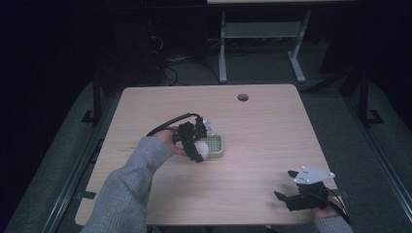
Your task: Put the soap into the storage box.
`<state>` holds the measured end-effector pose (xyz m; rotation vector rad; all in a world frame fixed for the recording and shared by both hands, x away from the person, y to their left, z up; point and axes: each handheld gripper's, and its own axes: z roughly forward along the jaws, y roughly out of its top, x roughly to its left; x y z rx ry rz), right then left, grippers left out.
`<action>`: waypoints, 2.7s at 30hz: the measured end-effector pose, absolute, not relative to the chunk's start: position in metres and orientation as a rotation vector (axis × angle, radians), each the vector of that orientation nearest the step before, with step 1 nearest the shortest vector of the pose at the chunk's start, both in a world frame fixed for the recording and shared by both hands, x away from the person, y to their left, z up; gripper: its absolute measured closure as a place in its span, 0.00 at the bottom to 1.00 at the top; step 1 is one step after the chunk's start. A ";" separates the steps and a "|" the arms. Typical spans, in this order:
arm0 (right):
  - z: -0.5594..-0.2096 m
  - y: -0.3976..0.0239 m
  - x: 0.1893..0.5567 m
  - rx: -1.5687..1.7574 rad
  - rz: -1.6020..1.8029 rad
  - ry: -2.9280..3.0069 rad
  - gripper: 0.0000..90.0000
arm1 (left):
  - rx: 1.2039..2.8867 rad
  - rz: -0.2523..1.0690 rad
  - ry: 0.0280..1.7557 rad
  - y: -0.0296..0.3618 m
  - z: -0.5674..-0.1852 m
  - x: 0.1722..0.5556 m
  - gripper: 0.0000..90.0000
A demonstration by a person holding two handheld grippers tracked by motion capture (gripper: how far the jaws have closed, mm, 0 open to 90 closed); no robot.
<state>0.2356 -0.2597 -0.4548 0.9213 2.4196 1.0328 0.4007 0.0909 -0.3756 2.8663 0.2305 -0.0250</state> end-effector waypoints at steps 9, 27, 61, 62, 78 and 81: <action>-0.455 -0.259 0.236 0.915 1.033 2.418 0.15 | 2.880 -0.022 0.221 0.084 -0.376 0.408 0.27; -0.455 -0.259 0.236 0.914 1.030 2.418 0.15 | 2.889 -0.021 0.248 0.083 -0.378 0.417 0.27; -0.455 -0.257 0.235 0.919 1.051 2.422 0.15 | 2.940 0.046 0.223 0.064 -0.381 0.440 0.27; -0.455 -0.257 0.235 0.921 1.051 2.422 0.15 | 2.943 0.056 0.211 0.063 -0.383 0.442 0.27; -0.454 -0.258 0.235 0.920 1.048 2.420 0.15 | 2.935 0.039 0.269 0.065 -0.399 0.454 0.27; -0.454 -0.258 0.235 0.920 1.048 2.419 0.15 | 2.950 0.036 0.259 0.064 -0.402 0.454 0.27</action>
